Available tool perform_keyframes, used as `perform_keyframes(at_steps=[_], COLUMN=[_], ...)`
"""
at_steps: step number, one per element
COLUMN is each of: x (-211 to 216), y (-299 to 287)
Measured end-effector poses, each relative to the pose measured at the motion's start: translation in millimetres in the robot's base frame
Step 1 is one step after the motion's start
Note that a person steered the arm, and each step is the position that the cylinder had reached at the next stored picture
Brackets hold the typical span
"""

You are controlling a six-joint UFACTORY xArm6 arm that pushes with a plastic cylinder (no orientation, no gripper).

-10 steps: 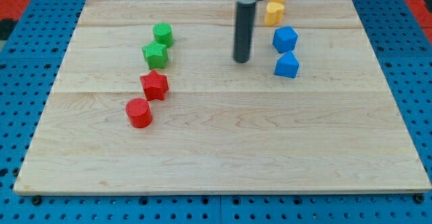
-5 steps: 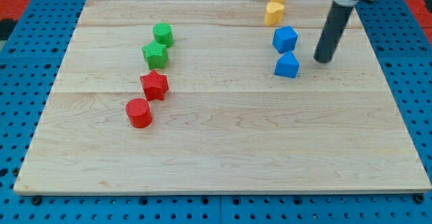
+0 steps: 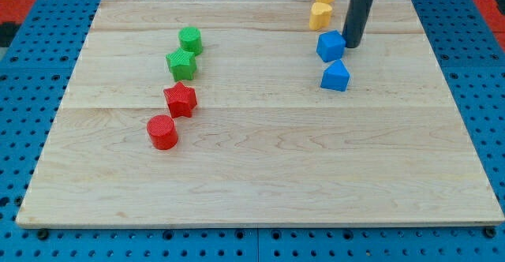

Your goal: Adjust the blue blocks at the bottom of the yellow blocks

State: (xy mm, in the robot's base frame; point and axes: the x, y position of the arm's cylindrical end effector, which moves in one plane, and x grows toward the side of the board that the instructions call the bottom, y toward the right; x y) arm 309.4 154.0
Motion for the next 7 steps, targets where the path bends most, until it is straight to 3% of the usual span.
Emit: perform_keyframes(at_steps=[1, 5, 6, 7], x=[-0.5, 7.0, -16.7, -9.9], y=[-8.2, 120.4, 101.1, 101.8])
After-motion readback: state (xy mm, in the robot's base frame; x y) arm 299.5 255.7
